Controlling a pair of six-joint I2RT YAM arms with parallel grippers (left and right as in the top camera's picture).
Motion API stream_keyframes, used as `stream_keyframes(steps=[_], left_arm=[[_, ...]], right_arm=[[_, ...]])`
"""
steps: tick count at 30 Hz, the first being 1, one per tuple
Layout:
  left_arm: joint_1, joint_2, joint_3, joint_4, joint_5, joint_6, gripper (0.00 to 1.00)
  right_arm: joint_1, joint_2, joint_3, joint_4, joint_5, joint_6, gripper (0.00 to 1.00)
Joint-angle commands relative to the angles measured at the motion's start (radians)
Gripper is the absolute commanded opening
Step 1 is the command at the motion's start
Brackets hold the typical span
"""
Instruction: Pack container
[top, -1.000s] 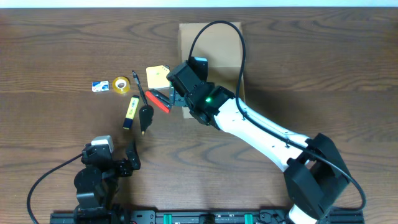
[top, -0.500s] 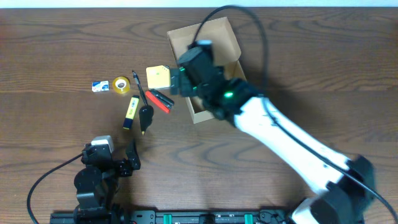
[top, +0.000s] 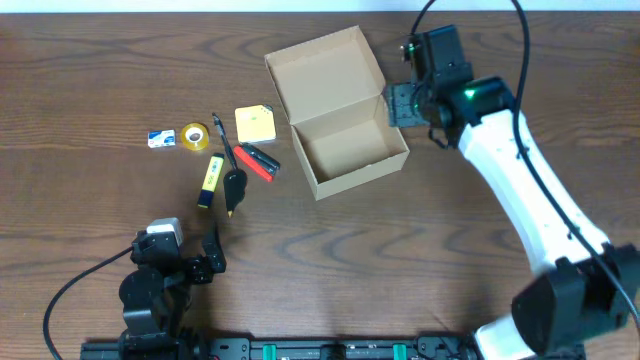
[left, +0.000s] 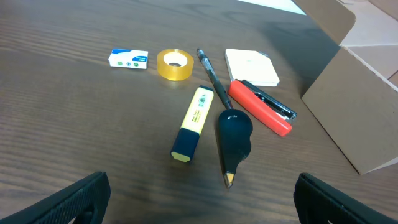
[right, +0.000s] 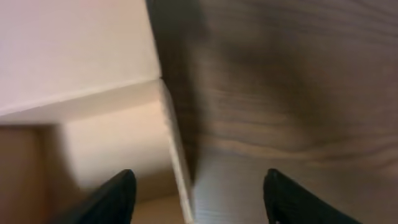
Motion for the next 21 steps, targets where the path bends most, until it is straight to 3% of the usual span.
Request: stream_keyframes(steps=[1,3,17,19,21], left_arm=[[-0.004,-0.006,-0.016,0.000,-0.001,-0.011,0.95],[-0.004,-0.006,-0.016,0.000,-0.001,-0.011,0.95],[-0.004,-0.006,-0.016,0.000,-0.001,-0.011,0.95],[-0.004,-0.006,-0.016,0.000,-0.001,-0.011,0.95],[-0.004,-0.006,-0.016,0.000,-0.001,-0.011,0.95]], right_arm=[[-0.040,0.058,-0.004,-0.004,-0.121,-0.156,0.63],[-0.046,0.098,-0.004,-0.012,-0.167,-0.206,0.56],[-0.044,0.177,-0.007,0.002,-0.217,-0.245,0.54],[-0.043,0.201,-0.013,0.017,-0.218,-0.245,0.47],[-0.040,0.224,-0.013,0.018,-0.218,-0.235,0.34]])
